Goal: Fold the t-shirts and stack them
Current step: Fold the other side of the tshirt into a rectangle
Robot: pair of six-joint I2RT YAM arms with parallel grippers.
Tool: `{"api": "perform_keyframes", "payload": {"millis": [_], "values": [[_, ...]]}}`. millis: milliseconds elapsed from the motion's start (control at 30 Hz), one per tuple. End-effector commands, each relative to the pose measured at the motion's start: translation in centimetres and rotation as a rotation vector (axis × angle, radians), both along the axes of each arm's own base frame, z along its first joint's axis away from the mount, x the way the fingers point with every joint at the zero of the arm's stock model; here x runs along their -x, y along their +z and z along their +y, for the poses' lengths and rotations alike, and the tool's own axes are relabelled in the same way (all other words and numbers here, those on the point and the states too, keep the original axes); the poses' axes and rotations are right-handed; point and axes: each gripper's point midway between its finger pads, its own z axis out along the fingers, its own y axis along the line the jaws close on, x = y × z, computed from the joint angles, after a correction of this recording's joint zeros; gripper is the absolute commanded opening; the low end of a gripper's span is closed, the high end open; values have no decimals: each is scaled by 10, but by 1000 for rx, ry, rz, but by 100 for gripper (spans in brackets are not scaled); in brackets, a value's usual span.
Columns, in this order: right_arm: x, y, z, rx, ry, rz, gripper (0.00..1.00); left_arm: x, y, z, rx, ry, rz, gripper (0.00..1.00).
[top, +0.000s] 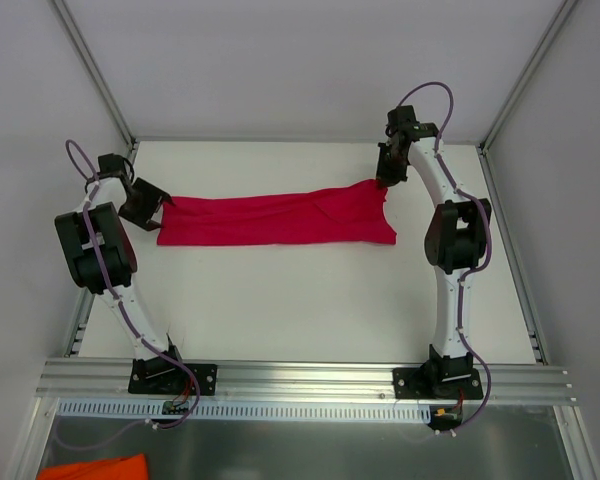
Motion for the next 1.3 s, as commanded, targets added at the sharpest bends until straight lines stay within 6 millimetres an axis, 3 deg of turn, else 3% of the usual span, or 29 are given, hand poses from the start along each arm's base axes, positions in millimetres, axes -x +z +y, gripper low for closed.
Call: {"api": "perform_keyframes", "payload": {"millis": [0, 267, 833, 967, 1167, 1267], "values": [[-1, 13, -2, -5, 7, -27, 1, -5, 30, -13, 23, -1, -88, 62], [0, 17, -2, -4, 11, -35, 1, 3, 16, -17, 35, -9, -51, 52], [2, 16, -3, 1, 10, -28, 1, 18, 7, -8, -28, 11, -19, 51], [4, 15, -4, 3, 10, -21, 1, 16, -2, -6, -32, 8, -2, 43], [8, 14, -5, 7, 9, -15, 1, 14, -3, -3, -51, 4, 2, 40], [8, 15, -5, 4, 10, -15, 1, 13, -3, -1, -57, 6, 2, 29]]}}
